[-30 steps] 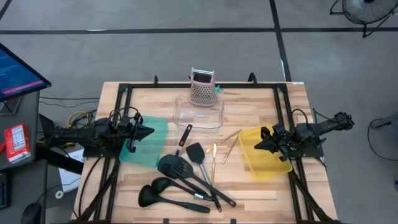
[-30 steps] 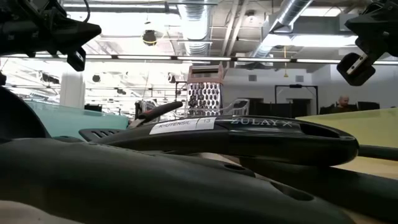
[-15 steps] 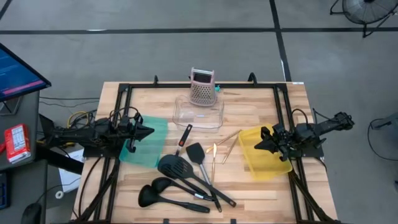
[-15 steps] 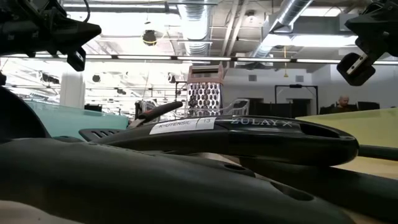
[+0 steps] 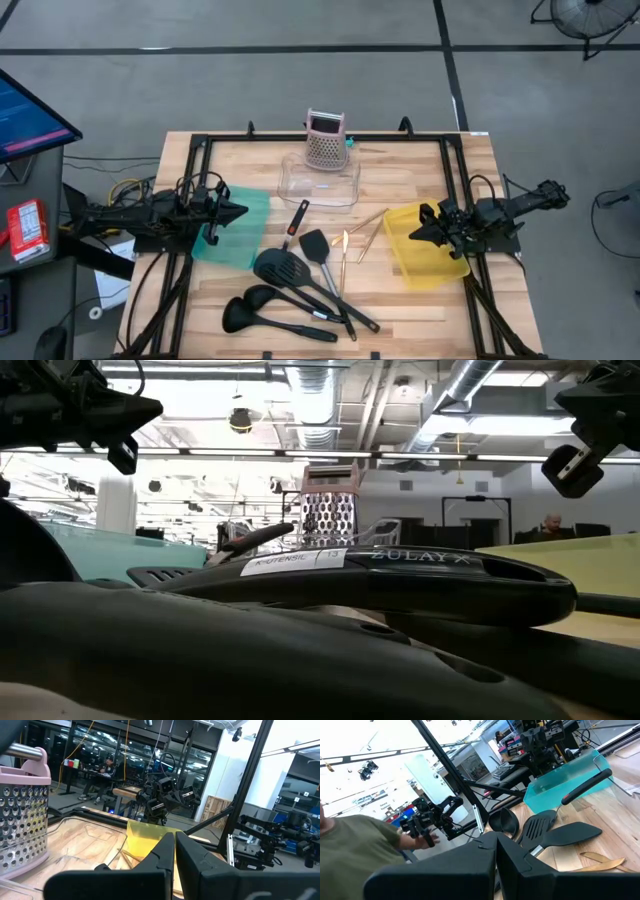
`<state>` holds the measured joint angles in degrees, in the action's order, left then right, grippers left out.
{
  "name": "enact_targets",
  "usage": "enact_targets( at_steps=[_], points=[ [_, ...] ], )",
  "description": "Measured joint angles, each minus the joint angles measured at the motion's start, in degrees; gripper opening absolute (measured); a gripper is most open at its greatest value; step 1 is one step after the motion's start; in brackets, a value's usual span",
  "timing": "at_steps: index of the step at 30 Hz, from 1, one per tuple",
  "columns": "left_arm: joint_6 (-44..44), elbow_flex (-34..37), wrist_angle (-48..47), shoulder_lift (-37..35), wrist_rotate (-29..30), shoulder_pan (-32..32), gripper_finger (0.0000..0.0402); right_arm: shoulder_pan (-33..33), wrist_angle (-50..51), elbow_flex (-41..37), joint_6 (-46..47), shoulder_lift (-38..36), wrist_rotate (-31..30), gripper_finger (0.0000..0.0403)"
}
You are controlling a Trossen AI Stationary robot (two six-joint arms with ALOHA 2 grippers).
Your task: Pick & Place Kitchen Items
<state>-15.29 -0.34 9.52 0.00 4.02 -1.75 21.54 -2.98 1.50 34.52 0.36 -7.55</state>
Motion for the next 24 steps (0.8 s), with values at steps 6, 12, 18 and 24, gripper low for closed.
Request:
enact_targets(
  at_steps=[6, 12, 18, 24],
  points=[
    [0.00, -0.02, 0.09, -0.01, -0.01, 0.01, 0.0002, 0.00, 0.00, 0.01, 0.00, 0.00, 0.01, 0.0001],
    [-6.25, 0.00, 0.53, 0.01, -0.01, -0.01, 0.0002, 0.00, 0.00, 0.02, -0.44, -0.02, -0.42, 0.0001],
    [-7.43, 0.00, 1.20, 0.01, -0.01, -0.01, 0.0002, 0.00, -0.13, 0.02, -0.44, -0.01, -2.08, 0.0001],
    [-7.62, -0.02, 2.25, 0.01, -0.01, -0.01, 0.0002, 0.00, -0.91, 0.02, -0.45, -0.02, -5.61, 0.0001]
  ],
)
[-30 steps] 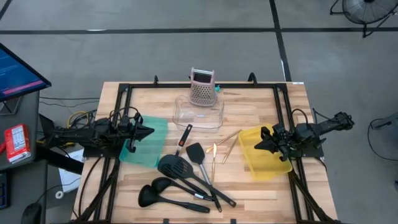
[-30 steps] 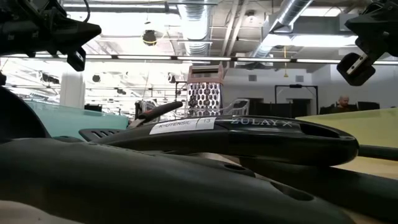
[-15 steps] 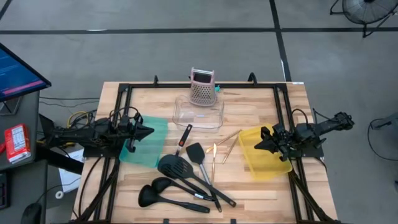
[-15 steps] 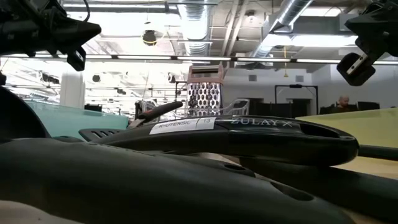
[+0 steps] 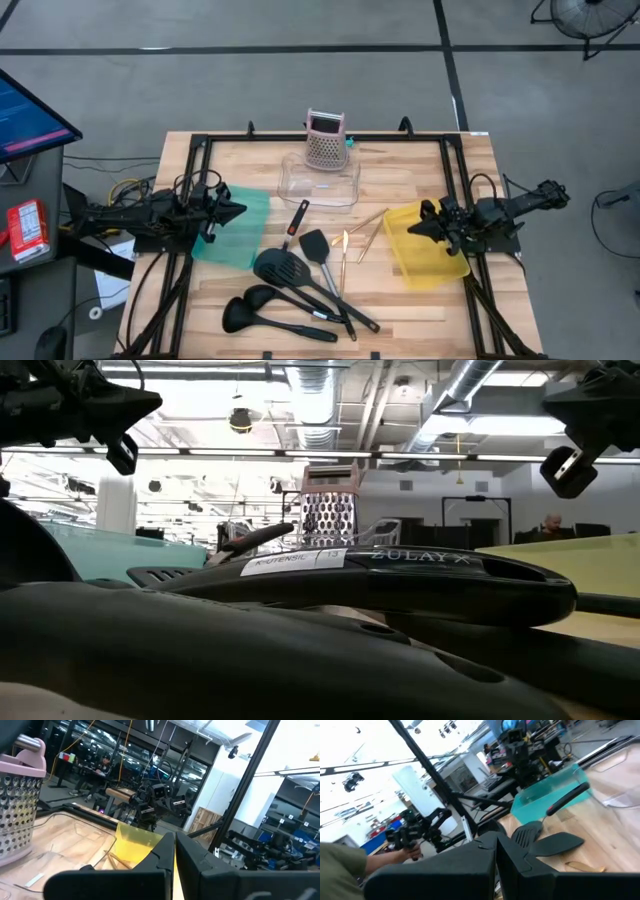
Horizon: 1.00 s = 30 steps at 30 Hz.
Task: Pick & Place Kitchen Items
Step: Put the black spatula into the yellow bin
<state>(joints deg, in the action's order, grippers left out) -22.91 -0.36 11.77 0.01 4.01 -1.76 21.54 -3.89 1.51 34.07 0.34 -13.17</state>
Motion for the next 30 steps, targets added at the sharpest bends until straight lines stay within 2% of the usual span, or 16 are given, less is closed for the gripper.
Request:
enact_targets(
  at_steps=[4, 7, 11, 14, 17, 20, 24, 27, 30],
  points=[
    [-0.03, 0.02, 0.33, 0.13, 0.00, 0.00, 0.0002, 0.00, 0.03, -0.02, 0.40, 0.00, -2.11, 0.0001],
    [-0.03, 0.02, 1.59, 0.11, 0.00, 0.00, 0.0002, 0.00, -0.11, -0.01, 5.95, 0.00, -4.17, 0.0001],
    [-0.06, 0.02, 1.93, 0.11, 0.00, -0.02, 0.0002, -0.16, -7.16, -0.02, 13.66, 0.02, -11.81, 0.0001],
    [-0.92, 0.02, 2.52, 0.11, 0.00, -0.02, 0.0002, -0.87, -19.38, 0.54, 7.03, 0.77, -13.76, 0.0008],
    [-1.64, 0.01, 2.60, 0.11, 0.00, -0.02, 0.0002, -1.40, -22.10, 5.31, -4.58, 3.99, -14.93, 0.0027],
    [-2.77, 0.00, 2.66, 0.13, 0.02, -0.02, 0.0002, -1.86, -21.48, 12.83, -14.77, 10.70, -17.03, 0.0054],
    [-3.57, 0.00, 2.78, 0.13, 0.02, -0.02, 0.0002, -2.19, -17.22, 24.22, -25.77, 24.70, -17.03, 0.0087],
    [-4.95, 0.00, 2.90, 0.13, 0.17, -0.02, 0.0002, -2.18, -4.79, 33.69, -30.55, 35.30, -17.23, 0.0112],
    [-5.06, 0.01, 2.92, 0.13, 0.28, -0.02, 0.0002, -2.19, 10.54, 42.89, -30.71, 46.77, -17.38, 0.0137]
  ],
)
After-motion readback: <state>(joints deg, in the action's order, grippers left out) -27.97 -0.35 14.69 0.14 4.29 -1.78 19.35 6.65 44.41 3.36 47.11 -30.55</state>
